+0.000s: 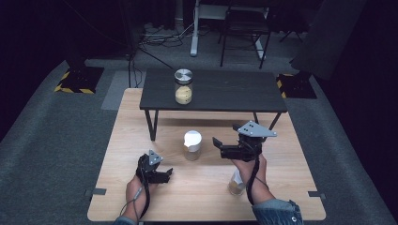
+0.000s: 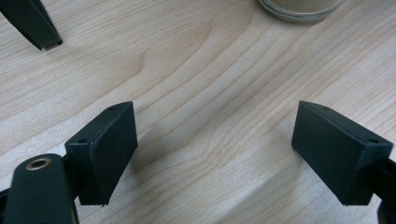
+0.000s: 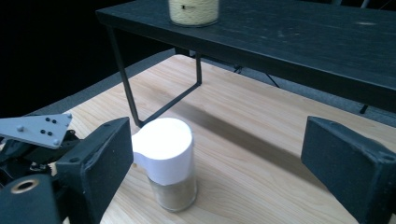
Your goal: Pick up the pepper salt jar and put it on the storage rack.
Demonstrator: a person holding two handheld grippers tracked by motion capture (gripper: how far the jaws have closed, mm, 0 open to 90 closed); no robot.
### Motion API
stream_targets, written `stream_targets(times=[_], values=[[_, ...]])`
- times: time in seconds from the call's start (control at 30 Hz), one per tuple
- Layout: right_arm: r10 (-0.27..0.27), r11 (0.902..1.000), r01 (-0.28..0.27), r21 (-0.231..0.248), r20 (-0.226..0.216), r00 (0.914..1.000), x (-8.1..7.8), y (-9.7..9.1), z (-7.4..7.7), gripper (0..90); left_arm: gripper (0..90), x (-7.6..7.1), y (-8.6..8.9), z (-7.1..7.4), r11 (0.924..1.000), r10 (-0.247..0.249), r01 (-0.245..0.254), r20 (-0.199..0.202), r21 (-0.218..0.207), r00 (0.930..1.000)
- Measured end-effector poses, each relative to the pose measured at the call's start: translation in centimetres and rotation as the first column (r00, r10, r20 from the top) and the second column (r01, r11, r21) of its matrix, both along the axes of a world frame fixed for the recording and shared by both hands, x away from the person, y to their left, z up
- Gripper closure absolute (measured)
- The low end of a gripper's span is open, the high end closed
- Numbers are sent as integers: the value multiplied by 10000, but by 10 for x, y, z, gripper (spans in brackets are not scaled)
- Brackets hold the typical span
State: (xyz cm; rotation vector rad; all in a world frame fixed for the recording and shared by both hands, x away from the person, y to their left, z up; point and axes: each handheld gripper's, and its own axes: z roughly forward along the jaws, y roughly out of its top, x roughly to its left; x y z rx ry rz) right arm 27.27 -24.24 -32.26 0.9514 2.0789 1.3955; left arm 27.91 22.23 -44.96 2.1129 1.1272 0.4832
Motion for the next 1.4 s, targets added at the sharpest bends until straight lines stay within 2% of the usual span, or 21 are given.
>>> stream_targets(times=[0.27, 0.53, 0.73, 1.4], values=[[-137, 9997, 139, 215, -94, 9999, 0, 22, -2, 67, 143, 0, 0, 0, 10000, -4, 4, -10, -4, 10000], [-343, 9993, 343, 178, -28, 9994, -1, 44, -5, 62, 144, 1, 1, 0, 10000, -14, 14, -50, -53, 10000], [-504, 9982, 513, 311, -317, 9982, 6, 55, -13, 62, 144, 1, 1, 0, 10000, -2, 1, -60, -72, 10000], [-643, 9978, 651, 128, -539, 9965, 18, 86, -36, 25, 144, 1, 2, 0, 10000, -41, 41, -71, -69, 10000]])
